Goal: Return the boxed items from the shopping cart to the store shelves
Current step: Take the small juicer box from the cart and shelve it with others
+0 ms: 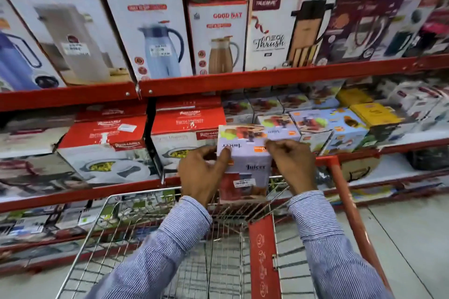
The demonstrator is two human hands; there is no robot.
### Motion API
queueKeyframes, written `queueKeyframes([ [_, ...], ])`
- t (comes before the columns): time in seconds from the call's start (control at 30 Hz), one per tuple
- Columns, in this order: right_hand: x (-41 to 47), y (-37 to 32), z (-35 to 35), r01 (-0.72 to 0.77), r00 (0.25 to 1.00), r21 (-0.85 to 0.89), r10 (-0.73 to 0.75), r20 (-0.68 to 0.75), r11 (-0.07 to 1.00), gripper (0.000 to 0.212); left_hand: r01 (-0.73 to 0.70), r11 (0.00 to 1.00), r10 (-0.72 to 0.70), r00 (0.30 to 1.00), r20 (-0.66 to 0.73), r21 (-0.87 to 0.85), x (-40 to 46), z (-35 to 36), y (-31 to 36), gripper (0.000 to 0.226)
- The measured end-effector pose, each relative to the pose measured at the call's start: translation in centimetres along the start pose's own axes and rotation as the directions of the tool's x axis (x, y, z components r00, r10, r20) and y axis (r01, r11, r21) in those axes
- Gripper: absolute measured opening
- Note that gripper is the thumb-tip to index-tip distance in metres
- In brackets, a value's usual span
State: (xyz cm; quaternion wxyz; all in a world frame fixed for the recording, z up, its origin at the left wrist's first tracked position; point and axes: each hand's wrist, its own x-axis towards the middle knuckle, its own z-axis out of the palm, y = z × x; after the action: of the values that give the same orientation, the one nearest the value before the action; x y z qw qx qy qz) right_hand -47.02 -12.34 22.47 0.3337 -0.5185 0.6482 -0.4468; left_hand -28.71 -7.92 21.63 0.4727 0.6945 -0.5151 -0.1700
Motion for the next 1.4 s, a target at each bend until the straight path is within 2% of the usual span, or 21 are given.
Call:
queueKeyframes([
  [0.1, 1.7, -1.3, -1.2, 0.02, 1.0, -0.007, -0.02, -0.006, 1.0, 0.023, -0.062, 0.998, 0.062, 0.998, -0.019, 0.013, 1.7, 1.0, 1.5, 0.044],
  [0.23, 3.7, -1.8, -2.0, 0.071, 0.997, -0.063, -0.07, 0.012, 0.995, 0.021, -0.108, 0.994, 0.107, 0.994, 0.025, 0.019, 3.4, 2.7, 2.6, 0.037],
  [0.37, 5.7, -0.8, -1.4, 0.1, 0.994, -0.092, -0.097, 0.042, 0.991, 0.026, -0.121, 0.991, 0.119, 0.992, 0.048, 0.059, 4.4, 4.2, 2.5, 0.039],
  [0.47, 6.8, 0.3, -0.9, 0.126, 0.991, -0.119, -0.12, 0.057, 0.985, 0.027, -0.108, 0.993, 0.106, 0.993, 0.045, 0.05, 4.6, 5.3, 1.7, 0.045],
  [0.63, 8.5, 1.5, 0.1, 0.164, 0.982, -0.126, -0.15, 0.112, 0.978, 0.025, -0.07, 0.995, 0.069, 0.997, 0.026, 0.065, 5.0, 6.8, 0.6, 0.033],
  [0.77, 9.6, 2.4, 1.2, 0.184, 0.978, -0.165, -0.163, 0.134, 0.969, 0.024, -0.023, 0.998, 0.02, 0.999, 0.046, 0.055, 5.4, 8.2, -0.9, 0.033],
  [0.93, 10.6, 3.8, 2.3, 0.142, 0.98, -0.171, -0.113, 0.166, 0.975, 0.024, 0.042, 0.999, -0.042, 0.998, 0.049, 0.009, 5.2, 10.0, -2.5, 0.033],
  [1.1, 11.3, 5.7, 3.2, 0.098, 0.977, -0.218, -0.052, 0.209, 0.971, 0.026, 0.04, 0.999, -0.04, 0.998, 0.055, 0.001, 4.6, 11.4, -4.1, 0.034],
  [1.4, 11.8, 7.3, 4.9, 0.064, 0.991, -0.263, -0.03, 0.133, 0.963, 0.026, 0.125, 0.992, -0.125, 0.992, 0.003, 0.013, 4.9, 13.0, -5.8, 0.031],
])
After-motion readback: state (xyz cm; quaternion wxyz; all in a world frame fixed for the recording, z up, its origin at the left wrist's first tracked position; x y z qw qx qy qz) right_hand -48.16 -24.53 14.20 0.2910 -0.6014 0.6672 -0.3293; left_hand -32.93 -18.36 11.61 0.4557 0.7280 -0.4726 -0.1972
